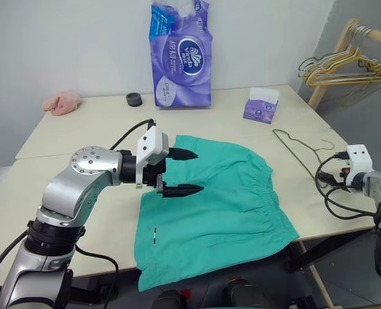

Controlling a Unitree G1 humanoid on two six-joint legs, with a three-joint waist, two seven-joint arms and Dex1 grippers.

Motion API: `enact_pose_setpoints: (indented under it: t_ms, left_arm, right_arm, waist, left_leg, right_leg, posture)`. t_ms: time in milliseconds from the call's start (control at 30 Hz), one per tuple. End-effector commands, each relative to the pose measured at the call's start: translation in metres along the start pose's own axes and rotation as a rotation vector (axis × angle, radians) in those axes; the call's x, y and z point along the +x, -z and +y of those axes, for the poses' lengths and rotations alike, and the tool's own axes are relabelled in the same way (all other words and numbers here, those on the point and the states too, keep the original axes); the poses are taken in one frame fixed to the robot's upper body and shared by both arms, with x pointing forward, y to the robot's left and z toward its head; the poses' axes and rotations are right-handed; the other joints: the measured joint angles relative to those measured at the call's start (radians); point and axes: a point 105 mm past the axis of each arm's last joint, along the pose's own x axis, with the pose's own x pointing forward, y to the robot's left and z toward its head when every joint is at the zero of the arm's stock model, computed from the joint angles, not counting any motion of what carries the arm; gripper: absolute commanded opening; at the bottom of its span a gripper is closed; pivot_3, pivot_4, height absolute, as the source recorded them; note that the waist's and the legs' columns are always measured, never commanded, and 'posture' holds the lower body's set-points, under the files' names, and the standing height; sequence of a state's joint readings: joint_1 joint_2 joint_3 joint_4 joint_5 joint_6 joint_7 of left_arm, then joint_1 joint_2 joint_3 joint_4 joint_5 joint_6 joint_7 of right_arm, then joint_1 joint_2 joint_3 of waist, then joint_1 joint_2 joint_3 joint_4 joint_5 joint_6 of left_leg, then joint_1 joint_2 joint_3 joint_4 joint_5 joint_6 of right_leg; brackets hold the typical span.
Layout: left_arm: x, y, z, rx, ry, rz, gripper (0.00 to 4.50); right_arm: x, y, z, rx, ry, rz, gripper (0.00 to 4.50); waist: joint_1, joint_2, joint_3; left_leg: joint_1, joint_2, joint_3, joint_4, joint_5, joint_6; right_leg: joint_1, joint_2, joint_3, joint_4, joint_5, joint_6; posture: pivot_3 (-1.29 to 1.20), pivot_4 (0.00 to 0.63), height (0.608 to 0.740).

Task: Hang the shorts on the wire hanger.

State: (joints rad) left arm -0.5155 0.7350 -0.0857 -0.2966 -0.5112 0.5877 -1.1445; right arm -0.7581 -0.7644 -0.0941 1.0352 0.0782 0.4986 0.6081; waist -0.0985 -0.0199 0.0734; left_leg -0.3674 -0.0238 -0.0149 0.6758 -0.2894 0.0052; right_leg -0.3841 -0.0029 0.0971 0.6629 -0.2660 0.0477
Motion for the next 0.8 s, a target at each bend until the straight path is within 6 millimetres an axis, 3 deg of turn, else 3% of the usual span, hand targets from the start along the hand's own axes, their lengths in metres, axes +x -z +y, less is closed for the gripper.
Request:
enact_pose_setpoints:
  t_ms: [33,133,467,800]
  left_arm:
    - [-0.002,-0.01,-0.003,0.039,0.008,-0.012,4.5]
    - [-0.002,-0.012,-0.004,0.043,0.008,-0.01,4.5]
    - [0.0,-0.008,-0.007,0.043,0.004,-0.007,4.5]
    - [0.002,-0.009,-0.007,0.048,-0.002,-0.016,4.5]
  right_arm:
    - [0.0,-0.006,-0.001,-0.047,0.001,-0.002,4.32]
    - [0.005,0.003,0.001,-0.063,0.006,0.038,3.58]
    - [0.011,0.029,0.006,-0.034,0.002,0.135,0.1]
    - [0.013,0.025,0.006,0.017,0.016,0.088,0.04]
  waist:
    - [0.001,0.0,0.0]
    - [0.002,0.0,0.0]
    - [0.015,-0.004,-0.002]
    - [0.017,-0.007,-0.004]
  left_leg:
    - [0.0,0.0,0.0,0.0,0.0,0.0]
    - [0.001,0.0,0.0,0.0,0.0,0.0]
    - [0.006,0.0,-0.003,0.001,0.0,0.0]
    - [0.006,0.0,-0.004,0.001,0.0,0.0]
  right_leg:
    - [0.0,0.0,0.0,0.0,0.0,0.0]
    - [0.001,0.0,0.0,0.0,0.0,0.0]
    - [0.011,0.0,-0.001,-0.005,0.0,0.001]
    - [0.011,0.0,-0.002,-0.005,0.001,0.001]
  posture:
    - [0.0,0.042,0.74]
    - [0.0,0.043,0.74]
    - [0.02,0.05,0.74]
    - [0.02,0.05,0.74]
